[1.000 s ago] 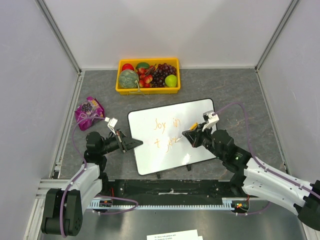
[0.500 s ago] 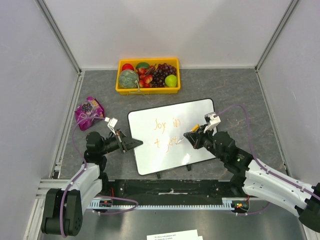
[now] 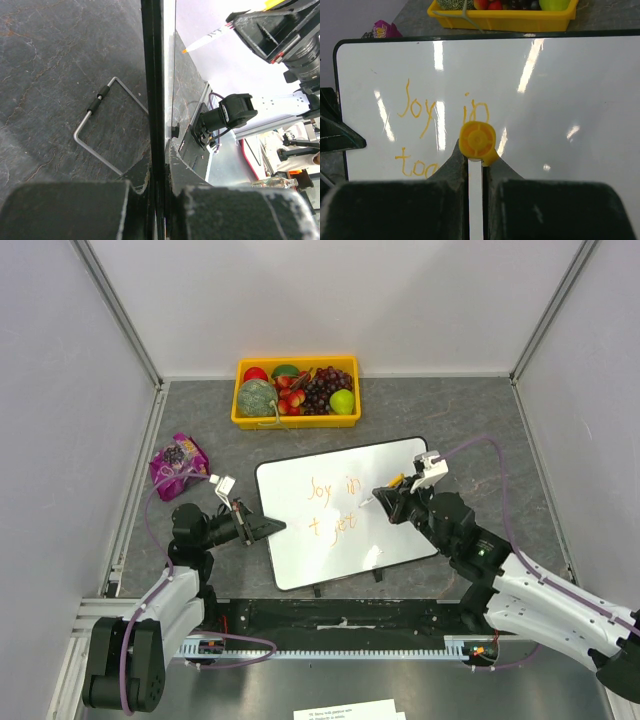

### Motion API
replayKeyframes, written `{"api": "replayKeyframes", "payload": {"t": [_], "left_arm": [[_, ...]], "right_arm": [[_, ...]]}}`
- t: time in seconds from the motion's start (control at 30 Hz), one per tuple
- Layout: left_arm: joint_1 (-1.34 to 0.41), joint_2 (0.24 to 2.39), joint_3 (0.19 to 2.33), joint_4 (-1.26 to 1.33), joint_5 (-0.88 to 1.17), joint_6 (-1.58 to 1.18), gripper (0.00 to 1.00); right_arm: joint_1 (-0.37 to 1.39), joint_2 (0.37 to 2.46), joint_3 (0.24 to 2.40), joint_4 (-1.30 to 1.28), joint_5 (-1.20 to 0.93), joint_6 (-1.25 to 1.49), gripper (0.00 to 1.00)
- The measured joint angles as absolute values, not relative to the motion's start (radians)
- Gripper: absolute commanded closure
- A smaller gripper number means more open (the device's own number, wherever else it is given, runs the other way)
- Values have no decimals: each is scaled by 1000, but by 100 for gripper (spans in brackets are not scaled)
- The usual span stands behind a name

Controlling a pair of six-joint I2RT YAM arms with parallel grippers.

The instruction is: Write a sentence on the whiteboard

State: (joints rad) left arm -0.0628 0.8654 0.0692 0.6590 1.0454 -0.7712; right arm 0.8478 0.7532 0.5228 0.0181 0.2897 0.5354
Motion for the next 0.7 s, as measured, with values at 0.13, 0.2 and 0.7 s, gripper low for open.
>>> {"api": "replayKeyframes", "payload": {"t": [0.13, 0.2, 0.7], "left_arm": [[-63, 865, 69, 660, 1046, -771, 98], [-63, 865, 69, 660, 1046, -771, 98], [-63, 865, 68, 660, 1045, -772, 98]], "right_arm": [[848, 773, 554, 22, 309, 517, 100], [847, 793, 559, 26, 313, 511, 100], [844, 826, 538, 50, 303, 511, 100]]}}
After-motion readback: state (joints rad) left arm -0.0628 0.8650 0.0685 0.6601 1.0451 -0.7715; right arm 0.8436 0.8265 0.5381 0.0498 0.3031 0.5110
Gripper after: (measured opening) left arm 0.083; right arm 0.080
